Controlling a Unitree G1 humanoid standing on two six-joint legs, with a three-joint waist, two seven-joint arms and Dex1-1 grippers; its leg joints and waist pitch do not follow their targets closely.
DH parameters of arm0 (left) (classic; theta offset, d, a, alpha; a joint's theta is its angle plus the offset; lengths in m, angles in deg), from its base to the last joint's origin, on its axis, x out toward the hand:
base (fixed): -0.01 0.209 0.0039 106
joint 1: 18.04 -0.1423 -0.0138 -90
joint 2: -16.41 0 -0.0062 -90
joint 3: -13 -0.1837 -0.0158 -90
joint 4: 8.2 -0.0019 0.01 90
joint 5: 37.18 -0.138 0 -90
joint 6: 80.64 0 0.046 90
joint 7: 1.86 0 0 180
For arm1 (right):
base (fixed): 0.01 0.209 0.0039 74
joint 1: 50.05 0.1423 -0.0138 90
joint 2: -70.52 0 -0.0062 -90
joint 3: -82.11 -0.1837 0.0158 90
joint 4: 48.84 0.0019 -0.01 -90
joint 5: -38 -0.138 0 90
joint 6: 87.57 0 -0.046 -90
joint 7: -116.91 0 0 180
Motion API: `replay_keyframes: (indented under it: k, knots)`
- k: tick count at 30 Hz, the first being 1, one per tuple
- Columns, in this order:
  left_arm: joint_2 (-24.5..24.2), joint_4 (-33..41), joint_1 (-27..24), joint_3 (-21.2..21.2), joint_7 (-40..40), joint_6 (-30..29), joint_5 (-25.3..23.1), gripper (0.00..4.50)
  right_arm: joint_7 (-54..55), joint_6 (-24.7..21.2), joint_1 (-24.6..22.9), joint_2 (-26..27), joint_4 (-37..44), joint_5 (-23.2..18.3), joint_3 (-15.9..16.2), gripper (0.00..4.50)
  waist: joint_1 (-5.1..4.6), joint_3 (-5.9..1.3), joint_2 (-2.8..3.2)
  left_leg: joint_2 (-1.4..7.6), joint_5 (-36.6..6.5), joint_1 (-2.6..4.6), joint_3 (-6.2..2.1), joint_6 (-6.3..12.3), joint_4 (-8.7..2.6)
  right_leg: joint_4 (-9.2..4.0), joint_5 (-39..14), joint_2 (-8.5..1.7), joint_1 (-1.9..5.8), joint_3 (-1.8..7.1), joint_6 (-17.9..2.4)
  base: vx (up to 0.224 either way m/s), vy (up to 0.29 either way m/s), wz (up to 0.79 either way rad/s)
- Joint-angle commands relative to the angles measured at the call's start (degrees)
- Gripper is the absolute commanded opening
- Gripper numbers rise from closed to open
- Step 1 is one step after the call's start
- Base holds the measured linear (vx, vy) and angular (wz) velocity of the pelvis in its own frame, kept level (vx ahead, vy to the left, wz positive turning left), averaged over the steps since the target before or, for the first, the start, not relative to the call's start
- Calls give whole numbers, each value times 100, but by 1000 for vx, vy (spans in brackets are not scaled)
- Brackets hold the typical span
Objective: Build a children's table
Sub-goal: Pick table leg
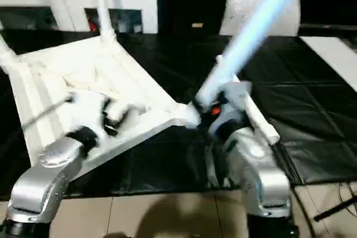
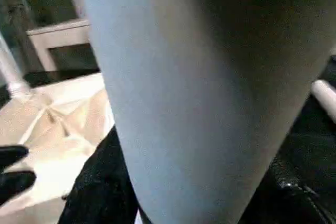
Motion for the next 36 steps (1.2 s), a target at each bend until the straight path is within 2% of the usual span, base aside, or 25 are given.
replay_keyframes:
  k: [1,3,5,8,10,11,12,13,14,15,16,17,18,20,22,24,25,26,29,31,32,36]
  knots:
    - [-94,-65,115,-84,284,-192,153,296,50,-241,12,-104,1,85,17,192,-100,-190,20,491,-2341,52,-297,-238,-608,-712,-3418,-653,113,371,-74,0,0,0]
    - [-183,-153,185,-112,457,-329,221,308,-3,-252,-14,-175,-45,128,45,192,-151,-229,41,508,-2155,-18,-314,-227,-627,-649,-2957,-654,152,384,-132,0,0,0]
    - [-306,-370,357,-206,781,-461,243,308,-76,-150,-44,-285,-92,174,77,192,-200,-244,35,505,-1989,-21,-288,-167,-611,-637,-2658,-669,140,415,-267,0,0,0]
    - [-465,-779,618,-446,917,-407,-75,316,-142,-36,-56,-347,-159,202,123,192,-183,-272,35,509,-1469,-46,-249,-19,-592,-579,-2121,-673,164,447,-472,0,0,0]
    - [-514,-1010,772,-534,1012,-435,-104,316,-168,1,-58,-360,-175,201,145,192,-170,-286,43,508,-1221,-51,-218,53,-573,-562,-1883,-674,175,454,-601,0,0,0]
    - [-514,-1010,772,-534,1012,-435,-104,316,-168,1,-58,-360,-175,201,145,192,-163,-313,31,511,-995,-69,-209,94,-557,-524,-1647,-691,214,460,-697,0,0,0]
    - [-486,-1328,979,-568,1037,-398,-134,316,-155,-78,-76,-352,-120,182,142,192,-139,-335,57,503,-650,-94,-193,173,-544,-491,-1253,-676,229,462,-778,0,0,0]
    - [-472,-1441,1056,-572,1055,-378,-133,316,-132,-140,-85,-338,-93,164,127,192,-136,-360,50,504,-490,-93,-188,210,-527,-465,-1034,-672,234,457,-816,0,0,0]
    - [-442,-1520,1108,-557,1106,-359,-86,316,-113,-197,-92,-328,-67,140,109,192,-118,-395,44,509,-129,-108,-186,308,-498,-394,-509,-680,260,457,-936,0,0,0]
    - [-425,-1558,1133,-546,1148,-346,-46,281,-101,-227,-92,-324,-60,124,98,192,-112,-400,83,515,84,-117,-188,405,-492,-351,-154,-661,248,440,-1056,0,0,0]
    - [-425,-1570,1144,-552,1165,-357,-41,260,-102,-228,-93,-331,-60,124,100,192,-111,-401,77,529,109,-112,-185,452,-491,-359,-80,-669,245,434,-1092,0,0,0]
    - [-446,-1653,1212,-626,1269,-366,-60,253,-116,-208,-99,-382,-58,138,121,192,-111,-387,62,537,90,-124,-181,511,-495,-358,-46,-684,255,432,-1163,0,0,0]
    - [-438,-1724,1255,-669,1310,-365,-105,253,-144,-165,-101,-419,-71,156,138,192,-110,-373,66,533,-41,-120,-165,523,-499,-385,-244,-686,256,430,-1171,0,0,0]
    - [-403,-1757,1271,-659,1312,-403,-91,257,-166,-146,-98,-436,-85,158,139,192,-107,-356,65,545,-255,-101,-159,458,-510,-421,-589,-687,250,431,-1141,0,0,0]
    - [-396,-1782,1294,-685,1355,-428,-72,215,-180,-135,-95,-447,-100,167,144,192,-111,-336,53,553,-492,-101,-160,357,-530,-458,-987,-690,247,433,-1078,0,0,0]
    - [-426,-1889,1351,-793,1441,-440,-111,220,-192,-121,-79,-465,-124,190,164,192,-108,-326,54,546,-609,-91,-154,304,-534,-492,-1248,-690,233,437,-999,0,0,0]
    - [-443,-1917,1360,-832,1460,-428,-147,203,-192,-126,-76,-468,-125,189,168,192,-113,-318,58,547,-671,-93,-161,278,-544,-507,-1383,-685,229,433,-945,0,0,0]
    - [-454,-1936,1366,-865,1504,-421,-175,179,-190,-133,-60,-472,-126,184,174,192,-116,-315,53,550,-705,-89,-164,267,-550,-515,-1438,-681,222,431,-918,0,0,0]
    - [-503,-1958,1380,-944,1549,-466,-250,170,-199,-145,-35,-492,-137,181,192,192,-117,-318,57,549,-757,-85,-169,235,-552,-522,-1534,-684,213,436,-851,0,0,0]
    - [-618,-2029,1428,-1094,1495,-482,-467,154,-232,-126,-18,-534,-166,216,230,192,-122,-317,30,548,-737,-100,-168,244,-558,-521,-1511,-678,216,436,-834,0,0,0]
    - [-634,-2043,1437,-1114,1482,-482,-503,139,-236,-125,-15,-538,-170,218,234,192,-120,-321,39,544,-718,-98,-165,253,-551,-519,-1510,-682,217,439,-827,0,0,0]
    - [-677,-2141,1485,-1134,1485,-489,-559,121,-266,-142,1,-542,-176,220,249,192,-118,-326,38,543,-637,-104,-164,283,-541,-515,-1439,-688,214,436,-863,0,0,0]
